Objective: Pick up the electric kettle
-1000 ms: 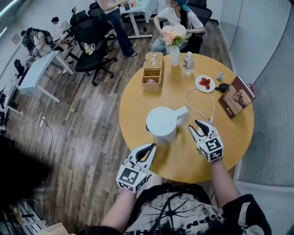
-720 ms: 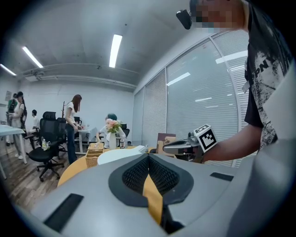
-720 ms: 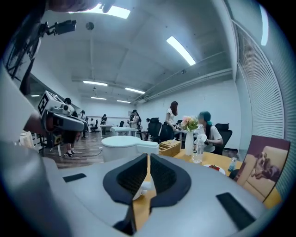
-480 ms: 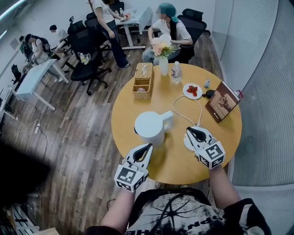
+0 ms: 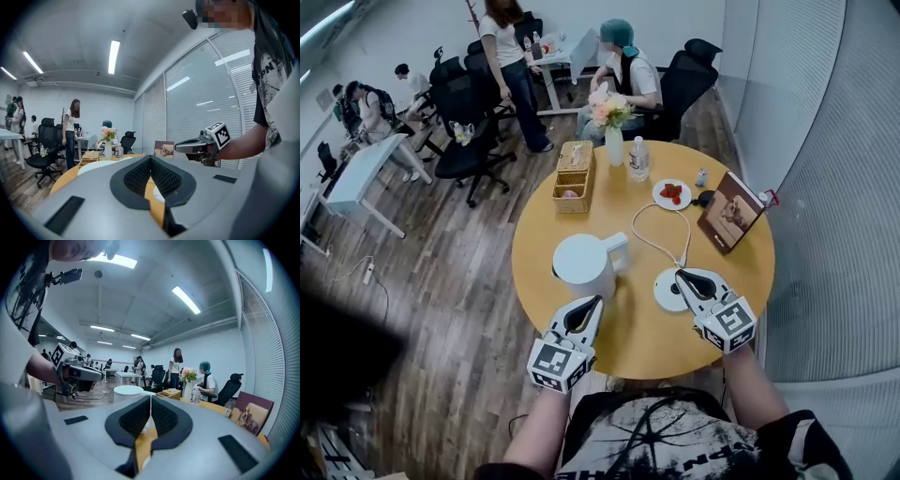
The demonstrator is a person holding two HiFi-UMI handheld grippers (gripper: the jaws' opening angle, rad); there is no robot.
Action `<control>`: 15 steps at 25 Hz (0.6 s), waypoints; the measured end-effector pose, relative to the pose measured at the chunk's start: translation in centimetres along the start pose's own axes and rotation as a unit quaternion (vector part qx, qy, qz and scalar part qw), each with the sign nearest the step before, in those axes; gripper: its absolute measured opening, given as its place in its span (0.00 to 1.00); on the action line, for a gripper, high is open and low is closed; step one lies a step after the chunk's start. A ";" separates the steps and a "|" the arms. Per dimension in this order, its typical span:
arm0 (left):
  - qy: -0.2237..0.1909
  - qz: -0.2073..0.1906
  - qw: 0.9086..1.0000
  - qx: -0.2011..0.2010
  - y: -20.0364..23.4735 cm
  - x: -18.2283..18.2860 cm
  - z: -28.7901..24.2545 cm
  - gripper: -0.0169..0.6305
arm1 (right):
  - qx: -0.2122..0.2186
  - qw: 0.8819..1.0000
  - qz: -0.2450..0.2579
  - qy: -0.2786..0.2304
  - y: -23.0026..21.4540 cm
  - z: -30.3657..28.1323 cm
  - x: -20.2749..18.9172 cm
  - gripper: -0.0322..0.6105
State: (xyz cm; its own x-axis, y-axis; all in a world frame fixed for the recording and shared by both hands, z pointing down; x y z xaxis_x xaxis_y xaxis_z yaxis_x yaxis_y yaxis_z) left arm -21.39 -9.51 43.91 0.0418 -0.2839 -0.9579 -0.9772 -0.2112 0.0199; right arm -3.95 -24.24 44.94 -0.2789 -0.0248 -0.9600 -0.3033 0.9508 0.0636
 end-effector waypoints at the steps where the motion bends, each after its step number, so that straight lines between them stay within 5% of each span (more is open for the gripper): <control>1: 0.000 -0.001 1.000 0.000 -0.3 0.0 -0.1 0.03 | 0.000 1.000 0.000 0.000 0.0 0.4 0.0 0.09; 15: 0.000 -0.002 1.000 0.008 -2.6 0.1 -0.5 0.03 | 0.016 1.000 0.009 0.003 0.0 2.2 -1.1 0.08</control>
State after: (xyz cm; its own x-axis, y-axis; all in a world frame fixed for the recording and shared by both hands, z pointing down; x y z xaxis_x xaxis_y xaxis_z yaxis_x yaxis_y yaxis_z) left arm -18.70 -9.41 43.91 0.0458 -0.2832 -0.9580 -0.9803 -0.1971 0.0115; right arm -1.61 -23.50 45.42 -0.2905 -0.0096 -0.9568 -0.2692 0.9604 0.0721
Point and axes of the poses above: the fingertips, and each gripper's own axes: z backward along the fingers, y to its left, x out of its top, the point moved 5 cm from there along z, backward along the fingers, and after that the axes turned 7 degrees about y, right-handed, at the moved point
